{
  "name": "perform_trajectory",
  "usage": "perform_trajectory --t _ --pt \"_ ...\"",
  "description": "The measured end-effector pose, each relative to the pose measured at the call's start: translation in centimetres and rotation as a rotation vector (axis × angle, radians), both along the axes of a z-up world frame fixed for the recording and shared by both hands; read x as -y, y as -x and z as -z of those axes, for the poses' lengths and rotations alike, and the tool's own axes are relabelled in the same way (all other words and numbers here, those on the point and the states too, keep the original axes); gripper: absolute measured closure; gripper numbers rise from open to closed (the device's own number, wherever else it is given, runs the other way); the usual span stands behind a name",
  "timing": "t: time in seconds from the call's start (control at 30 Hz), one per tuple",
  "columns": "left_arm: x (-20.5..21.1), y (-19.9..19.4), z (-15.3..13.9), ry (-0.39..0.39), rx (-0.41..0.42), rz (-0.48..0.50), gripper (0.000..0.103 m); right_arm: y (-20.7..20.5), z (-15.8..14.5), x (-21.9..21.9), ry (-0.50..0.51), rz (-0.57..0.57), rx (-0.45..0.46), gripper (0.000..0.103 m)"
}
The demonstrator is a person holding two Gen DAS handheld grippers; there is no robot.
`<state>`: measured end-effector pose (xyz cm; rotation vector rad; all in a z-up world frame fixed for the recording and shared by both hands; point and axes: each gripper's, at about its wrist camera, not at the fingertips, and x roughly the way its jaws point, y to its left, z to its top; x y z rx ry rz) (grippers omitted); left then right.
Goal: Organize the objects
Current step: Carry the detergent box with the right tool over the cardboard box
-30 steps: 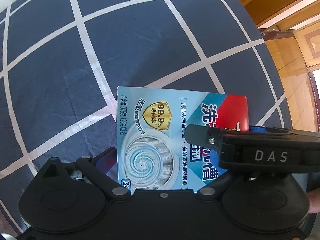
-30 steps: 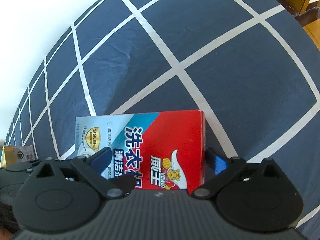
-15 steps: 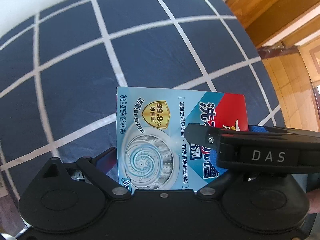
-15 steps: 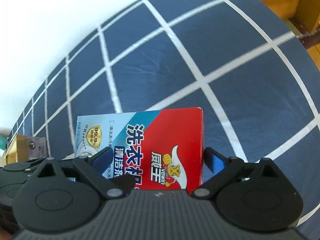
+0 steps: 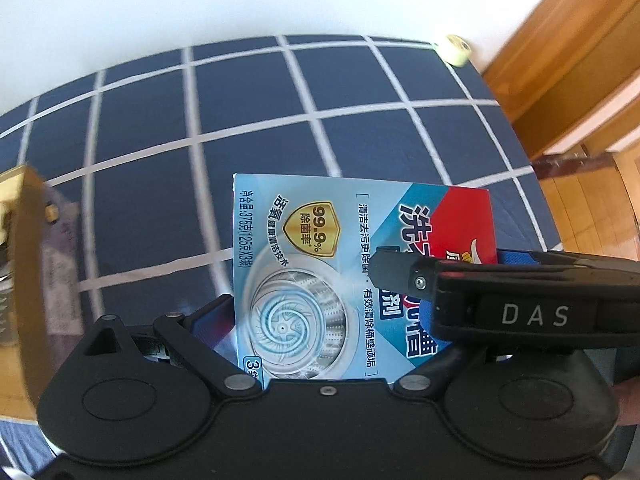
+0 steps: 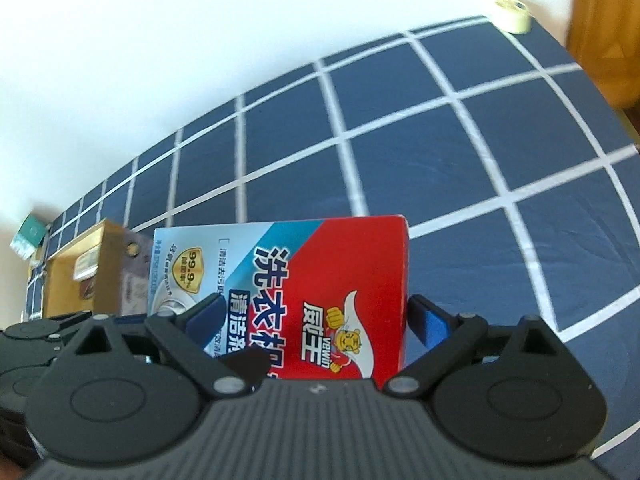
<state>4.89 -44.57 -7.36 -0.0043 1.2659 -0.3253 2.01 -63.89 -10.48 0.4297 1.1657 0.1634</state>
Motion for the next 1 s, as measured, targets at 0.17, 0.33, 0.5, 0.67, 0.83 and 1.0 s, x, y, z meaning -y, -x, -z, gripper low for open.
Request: perform_trajectory --t 0.17,0.33,0.5,0.67,0.83,1.0 --pt "-4.4 1.6 -1.3 0.000 0.026 -0.053 0.006 0.6 -1.5 -4.4 0.006 -0.056 0.025 0.007" --pt "-9.1 2.9 -2.3 -0.001 0.042 -0.102 0.006 1.1 -2.7 -9.2 0.005 -0.107 0.045 0.007" --pt "-14.5 4.0 -3.3 -0.005 0.053 -0.144 0.006 1.7 -3.6 -14.6 0.005 -0.147 0.059 0.007" --pt "-20.0 4.6 -4.3 -0.010 0.063 -0.172 0.006 2.1 -4.3 -20.6 0.000 -0.179 0.070 0.007" --pt "-25.5 4.7 -4.8 -0.013 0.071 -0.185 0.006 2.2 -4.7 -26.3 -0.003 -0.192 0.082 0.007" --pt "-30.3 4.7 -5.0 -0.024 0.073 -0.190 0.006 2.1 -4.7 -31.3 -0.012 -0.203 0.085 0.007"
